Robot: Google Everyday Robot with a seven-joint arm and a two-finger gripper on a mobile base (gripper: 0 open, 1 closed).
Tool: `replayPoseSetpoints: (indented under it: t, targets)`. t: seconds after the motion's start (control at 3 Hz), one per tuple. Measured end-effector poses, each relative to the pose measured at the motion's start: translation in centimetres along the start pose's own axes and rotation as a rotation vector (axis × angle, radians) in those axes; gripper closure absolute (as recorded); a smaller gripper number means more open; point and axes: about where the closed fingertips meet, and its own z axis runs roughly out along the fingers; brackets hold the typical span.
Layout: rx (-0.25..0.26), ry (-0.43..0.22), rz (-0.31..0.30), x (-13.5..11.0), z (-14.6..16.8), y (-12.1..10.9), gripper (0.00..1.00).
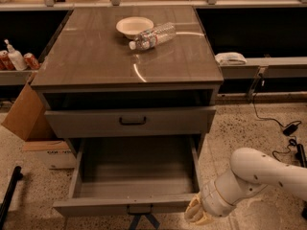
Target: Close middle drawer
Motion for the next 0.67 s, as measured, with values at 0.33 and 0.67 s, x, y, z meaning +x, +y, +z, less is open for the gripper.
replayPoseSetpoints:
  t: [0.33, 0.67]
  targets:
    - [0.0, 0.042, 0.023, 1.8, 1.9, 0.0, 1.0]
    - [0.013, 0.076, 0.06, 4.4, 3.9, -0.7, 1.0]
